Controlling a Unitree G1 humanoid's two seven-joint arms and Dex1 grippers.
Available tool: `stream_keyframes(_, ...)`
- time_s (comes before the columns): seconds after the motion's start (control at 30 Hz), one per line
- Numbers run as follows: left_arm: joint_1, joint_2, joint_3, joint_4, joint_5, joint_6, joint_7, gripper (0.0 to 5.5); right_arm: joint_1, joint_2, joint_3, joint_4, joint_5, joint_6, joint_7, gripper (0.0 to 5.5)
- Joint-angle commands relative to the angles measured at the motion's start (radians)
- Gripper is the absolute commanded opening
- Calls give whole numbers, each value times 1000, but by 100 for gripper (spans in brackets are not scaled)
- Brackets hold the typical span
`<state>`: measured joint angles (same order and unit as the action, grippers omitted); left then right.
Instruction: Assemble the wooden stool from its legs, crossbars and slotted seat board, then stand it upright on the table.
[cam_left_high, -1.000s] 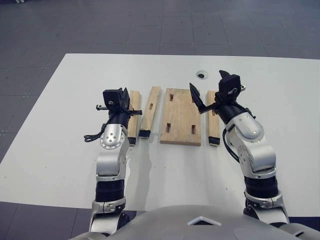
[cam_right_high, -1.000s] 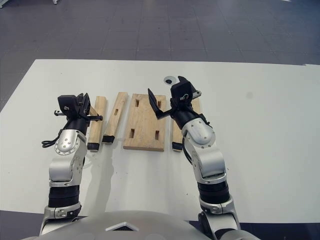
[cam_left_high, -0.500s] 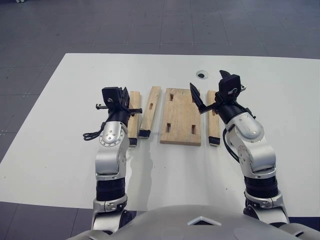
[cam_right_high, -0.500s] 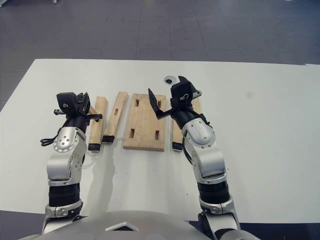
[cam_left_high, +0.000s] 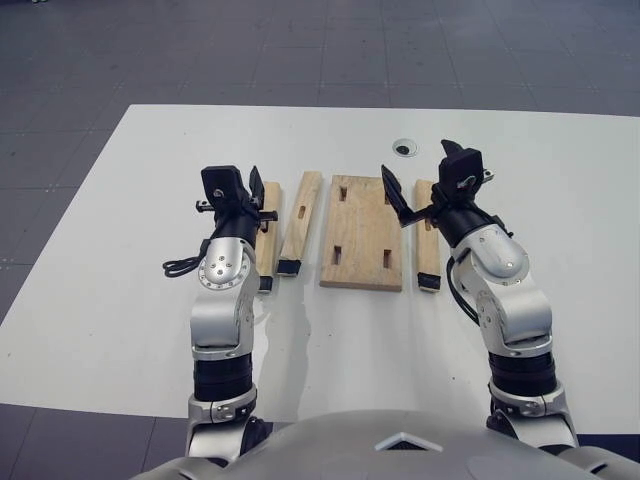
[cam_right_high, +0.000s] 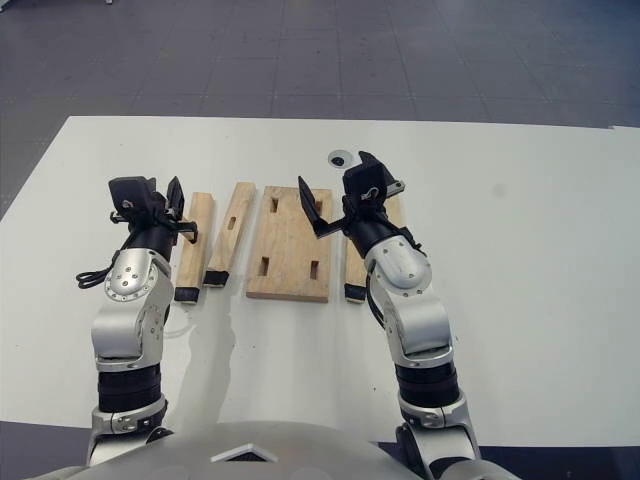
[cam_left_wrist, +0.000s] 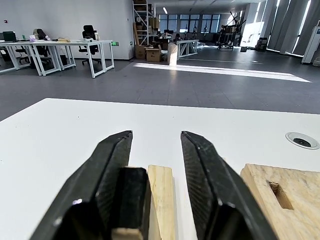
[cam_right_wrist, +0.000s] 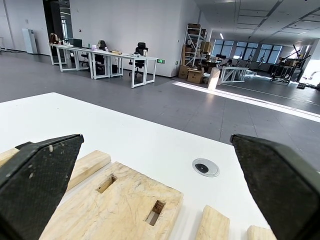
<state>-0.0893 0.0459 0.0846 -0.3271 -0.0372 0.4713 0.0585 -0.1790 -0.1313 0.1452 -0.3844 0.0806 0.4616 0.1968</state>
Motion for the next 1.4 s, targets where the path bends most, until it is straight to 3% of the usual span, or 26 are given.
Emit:
stream_keyframes(0.03,-94,18,28,-97,-9,95,14,246,-13,3,1,-3,-5,12,-3,550)
stream_keyframes(0.23,-320,95,89,-276,-26,390,8,246,-8,8,-3,-3,-4,12,-8,550)
stream_keyframes(0.33,-434,116,127,-236,-73,524,-18,246,-2,16,2,-3,-9,11,-18,550)
stream_keyframes(0.5,-469,124,166,-58,-112,587,-44,246,-12,24,4,7,-10,8,-24,550)
stream_keyframes(0.67,-492,87,195,-43,-163,622,-45,246,-20,21,-1,11,-8,7,-23,550)
stream_keyframes(0.87,-751,154,242,-98,-193,656,-27,246,-19,19,-1,9,-10,7,-22,550)
stream_keyframes(0.93,-681,146,246,-92,-206,704,-41,246,-20,17,0,10,-10,5,-20,550)
stream_keyframes(1.03,-415,69,214,-55,-251,737,-89,246,-24,16,-2,11,-9,4,-18,550)
stream_keyframes(1.17,-177,-34,192,28,-258,634,-93,246,-34,17,-5,17,-8,2,-19,550)
stream_keyframes(1.4,-297,-34,252,-16,-302,513,-50,246,-18,26,3,7,-8,8,-27,550)
